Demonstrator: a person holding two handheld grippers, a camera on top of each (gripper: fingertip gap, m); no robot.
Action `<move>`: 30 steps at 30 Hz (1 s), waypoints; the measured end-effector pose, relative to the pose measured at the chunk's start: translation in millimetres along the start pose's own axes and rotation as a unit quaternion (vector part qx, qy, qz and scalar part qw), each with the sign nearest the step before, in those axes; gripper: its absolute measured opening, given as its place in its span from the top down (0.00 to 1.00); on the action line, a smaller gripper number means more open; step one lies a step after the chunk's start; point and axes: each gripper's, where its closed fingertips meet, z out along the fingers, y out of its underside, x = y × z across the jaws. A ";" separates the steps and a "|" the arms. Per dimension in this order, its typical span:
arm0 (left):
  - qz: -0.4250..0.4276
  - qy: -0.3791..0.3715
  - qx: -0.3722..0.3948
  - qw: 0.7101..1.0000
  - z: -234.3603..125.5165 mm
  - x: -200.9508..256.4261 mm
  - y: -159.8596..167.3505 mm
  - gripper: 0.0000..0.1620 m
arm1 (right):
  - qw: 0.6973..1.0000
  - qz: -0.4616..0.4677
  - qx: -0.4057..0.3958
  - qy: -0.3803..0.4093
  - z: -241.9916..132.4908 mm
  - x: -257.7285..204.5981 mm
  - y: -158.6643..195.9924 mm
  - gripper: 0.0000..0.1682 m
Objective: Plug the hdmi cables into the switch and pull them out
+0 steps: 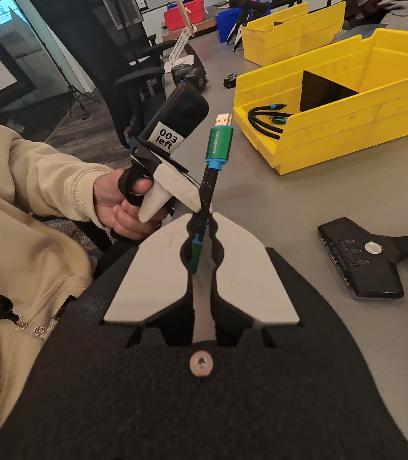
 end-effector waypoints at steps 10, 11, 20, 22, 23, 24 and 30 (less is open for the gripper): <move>0.013 -0.034 -0.005 0.999 -2.8 -10.7 -2.1 0.96 | 0.999 -0.018 -0.042 0.007 -0.5 -1.9 13.4 1.00; 0.010 -0.032 -0.004 0.999 -3.1 -10.7 -2.6 0.96 | 0.999 -0.022 -0.046 0.003 -0.4 -3.6 14.7 1.00; -0.042 0.024 -0.063 0.997 5.4 -0.6 16.2 0.96 | 0.971 -0.224 -0.074 -0.032 -10.5 -23.9 -2.4 0.82; -0.065 0.044 -0.082 0.994 6.3 2.4 21.4 0.95 | 0.954 -0.270 -0.112 -0.061 -13.6 -29.3 0.9 0.80; -0.073 0.055 -0.095 0.991 6.2 4.5 24.3 0.96 | 0.946 -0.286 -0.136 -0.073 -15.3 -29.8 3.6 0.80; -0.081 0.064 -0.103 0.989 6.0 6.1 26.0 0.95 | 0.938 -0.299 -0.154 -0.086 -17.2 -30.6 5.1 0.81; -0.104 0.096 -0.125 0.982 3.6 13.8 31.4 0.96 | 0.924 -0.272 -0.165 -0.210 -20.4 -46.6 2.5 0.86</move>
